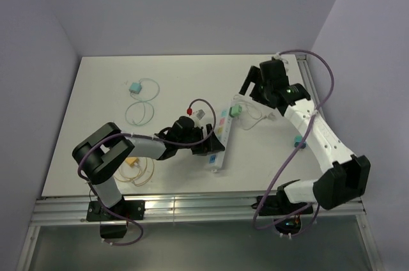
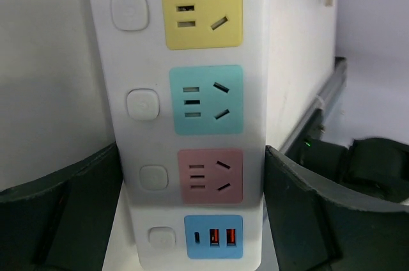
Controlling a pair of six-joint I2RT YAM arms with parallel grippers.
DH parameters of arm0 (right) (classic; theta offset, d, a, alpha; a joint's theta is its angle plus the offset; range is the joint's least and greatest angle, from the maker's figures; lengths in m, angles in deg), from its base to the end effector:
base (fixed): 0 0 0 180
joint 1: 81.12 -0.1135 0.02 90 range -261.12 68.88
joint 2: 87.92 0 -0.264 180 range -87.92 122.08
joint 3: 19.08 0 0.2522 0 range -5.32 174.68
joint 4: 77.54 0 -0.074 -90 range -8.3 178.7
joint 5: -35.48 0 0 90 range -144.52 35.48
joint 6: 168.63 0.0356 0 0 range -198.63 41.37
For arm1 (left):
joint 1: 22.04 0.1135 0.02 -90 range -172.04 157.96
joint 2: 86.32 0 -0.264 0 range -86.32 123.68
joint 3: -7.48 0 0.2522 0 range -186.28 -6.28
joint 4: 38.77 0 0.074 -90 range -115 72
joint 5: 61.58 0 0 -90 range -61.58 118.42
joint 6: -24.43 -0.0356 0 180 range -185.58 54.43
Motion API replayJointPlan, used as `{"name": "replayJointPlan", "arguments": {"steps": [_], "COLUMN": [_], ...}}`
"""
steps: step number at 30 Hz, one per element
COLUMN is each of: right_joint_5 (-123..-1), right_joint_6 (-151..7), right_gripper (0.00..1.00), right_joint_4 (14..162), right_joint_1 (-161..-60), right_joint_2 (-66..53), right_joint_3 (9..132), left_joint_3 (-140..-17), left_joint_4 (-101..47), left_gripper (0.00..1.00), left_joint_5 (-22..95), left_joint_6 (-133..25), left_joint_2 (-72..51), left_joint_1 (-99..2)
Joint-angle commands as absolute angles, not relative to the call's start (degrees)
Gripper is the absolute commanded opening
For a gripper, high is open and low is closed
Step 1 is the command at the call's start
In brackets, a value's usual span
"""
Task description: Insert the plug
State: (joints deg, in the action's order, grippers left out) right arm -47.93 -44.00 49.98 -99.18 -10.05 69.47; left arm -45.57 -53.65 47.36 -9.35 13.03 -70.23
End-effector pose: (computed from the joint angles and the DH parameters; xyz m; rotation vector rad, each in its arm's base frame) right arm 0.2807 0.0872 0.3454 0.3930 2.2849 0.3405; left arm 0.2107 -0.2529 0.1355 0.0566 2.4378 -1.3243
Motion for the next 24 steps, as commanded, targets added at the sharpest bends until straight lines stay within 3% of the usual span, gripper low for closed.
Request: {"name": "replayJointPlan", "arguments": {"steps": [1, 8, 24], "right_joint_5": [-35.8, -43.2, -50.9], "right_joint_6": [-36.5, -35.8, -40.6], "right_gripper": [0.97, 0.92, 0.94], "right_joint_4": [45.5, 51.2, 46.4], "right_joint_1": [-98.3, -86.5, -57.8], "right_joint_2": [-15.4, -22.9, -24.0], "right_joint_3": [61.0, 43.7, 40.1], "left_joint_3": [-48.9, -52.8, -53.7], "left_joint_4": [-35.8, -26.2, -21.7], "left_gripper": [0.0, 0.0, 0.0], "left_joint_5": [37.3, 24.8, 10.6], "left_joint_6": [-18.3, -26.2, -29.8], "left_joint_2": [13.3, 13.0, 14.9], "left_joint_1": [-69.3, -68.8, -69.2]}}
